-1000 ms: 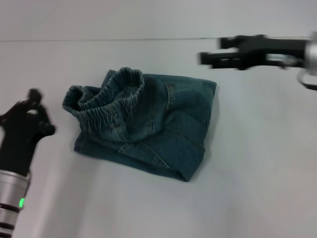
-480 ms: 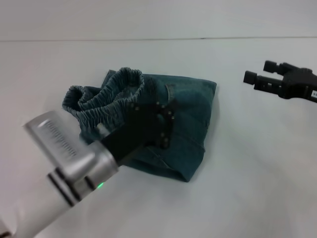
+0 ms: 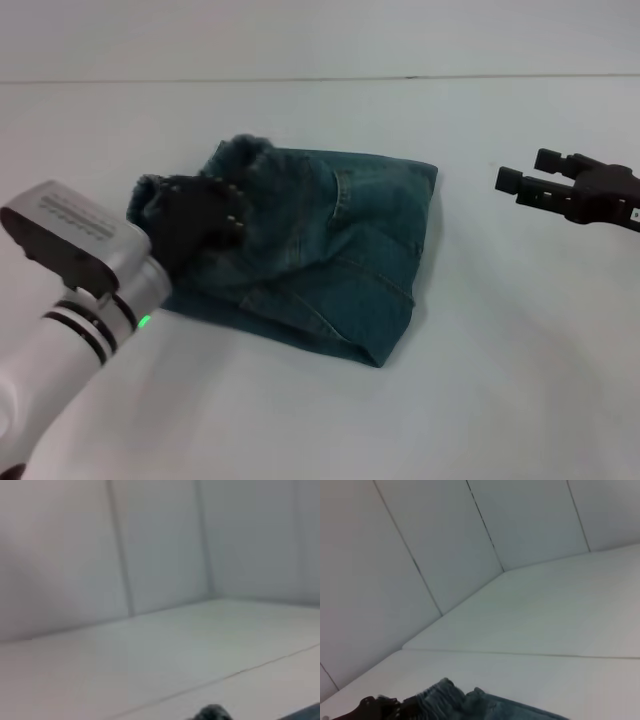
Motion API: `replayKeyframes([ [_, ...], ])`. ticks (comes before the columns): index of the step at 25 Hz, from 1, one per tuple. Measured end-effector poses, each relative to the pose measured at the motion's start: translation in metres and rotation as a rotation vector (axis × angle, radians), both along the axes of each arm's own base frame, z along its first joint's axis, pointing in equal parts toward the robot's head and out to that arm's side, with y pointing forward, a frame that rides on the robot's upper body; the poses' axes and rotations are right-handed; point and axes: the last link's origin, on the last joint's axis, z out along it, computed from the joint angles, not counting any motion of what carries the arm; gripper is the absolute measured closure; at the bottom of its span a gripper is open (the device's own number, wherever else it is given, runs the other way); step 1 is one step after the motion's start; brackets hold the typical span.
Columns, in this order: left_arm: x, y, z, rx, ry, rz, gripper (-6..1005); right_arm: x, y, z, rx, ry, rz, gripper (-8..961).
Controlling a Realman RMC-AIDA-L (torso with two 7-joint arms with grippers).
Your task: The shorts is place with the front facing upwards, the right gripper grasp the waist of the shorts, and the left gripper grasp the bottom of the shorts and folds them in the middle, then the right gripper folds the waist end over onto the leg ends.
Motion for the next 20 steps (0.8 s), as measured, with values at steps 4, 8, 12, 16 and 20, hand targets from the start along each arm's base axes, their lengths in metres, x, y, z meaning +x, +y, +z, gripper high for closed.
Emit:
replayKeyframes([
  [4, -0.02, 0.01, 0.01, 0.034, 0.041, 0.12, 1000, 0.0, 0.0, -0.003, -0.006, 0.004, 0.003, 6],
  [8, -0.02, 0.011, 0.021, 0.088, 0.021, 0.096, 996, -0.003, -0.002, -0.004, -0.019, 0.012, 0.019, 7],
  [12, -0.021, 0.007, 0.029, 0.129, -0.012, 0.075, 993, -0.005, -0.007, -0.005, -0.026, 0.001, 0.075, 7],
  [16, -0.012, -0.021, 0.029, 0.044, -0.086, -0.102, 989, -0.007, -0.025, -0.003, -0.04, -0.032, 0.21, 7],
  [20, -0.015, -0.041, 0.035, -0.234, -0.133, -0.189, 943, -0.005, -0.037, -0.001, -0.081, -0.075, 0.301, 7],
])
